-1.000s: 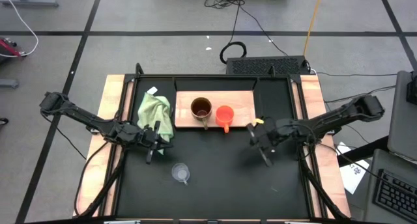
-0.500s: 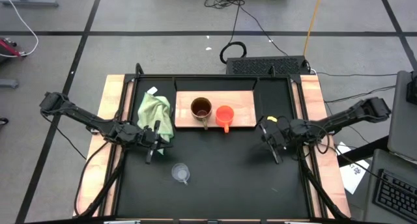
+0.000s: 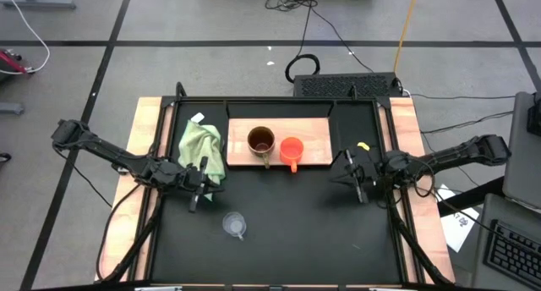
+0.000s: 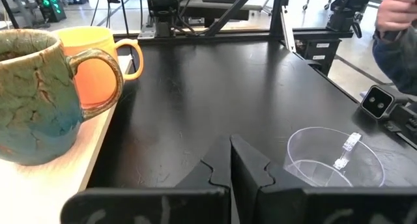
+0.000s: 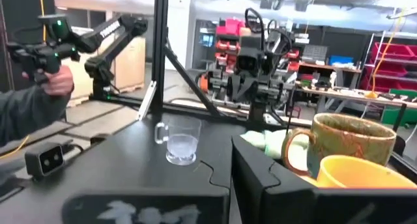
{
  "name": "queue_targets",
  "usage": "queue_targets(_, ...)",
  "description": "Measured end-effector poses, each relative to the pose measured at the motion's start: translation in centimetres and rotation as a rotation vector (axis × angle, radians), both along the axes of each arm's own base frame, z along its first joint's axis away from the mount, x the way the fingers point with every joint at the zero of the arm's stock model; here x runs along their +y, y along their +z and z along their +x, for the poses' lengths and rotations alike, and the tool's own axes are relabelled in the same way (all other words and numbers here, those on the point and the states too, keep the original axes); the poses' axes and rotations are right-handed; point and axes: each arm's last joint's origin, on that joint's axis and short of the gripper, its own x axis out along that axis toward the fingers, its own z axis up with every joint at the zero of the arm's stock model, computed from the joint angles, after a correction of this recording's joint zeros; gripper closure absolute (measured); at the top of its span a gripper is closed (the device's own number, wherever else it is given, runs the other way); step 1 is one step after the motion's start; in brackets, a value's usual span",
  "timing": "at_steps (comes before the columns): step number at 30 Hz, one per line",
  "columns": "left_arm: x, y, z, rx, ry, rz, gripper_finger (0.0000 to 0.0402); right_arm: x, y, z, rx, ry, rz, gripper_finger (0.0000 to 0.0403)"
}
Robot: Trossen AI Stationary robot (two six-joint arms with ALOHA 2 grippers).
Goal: Stack small to large cups/mugs on shelf
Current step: Put the transparent mug to the right of the orange mug on the shelf
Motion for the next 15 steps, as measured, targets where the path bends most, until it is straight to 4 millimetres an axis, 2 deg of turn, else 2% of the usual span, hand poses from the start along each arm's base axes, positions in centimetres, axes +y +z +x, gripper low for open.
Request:
queue_targets(9, -0.1, -0.2, -0.1, 0.050, -0.047, -0.044, 0.0401, 0.1, 0.0, -0.1, 0.003, 0.026, 0.008, 0.0403)
queue_targets(15, -1.1, 2.2, 0.3, 0.144, -0.166, -0.076, 0.0387, 0.1, 0.0, -0.1, 0.006, 0.027, 0.013, 0.0403)
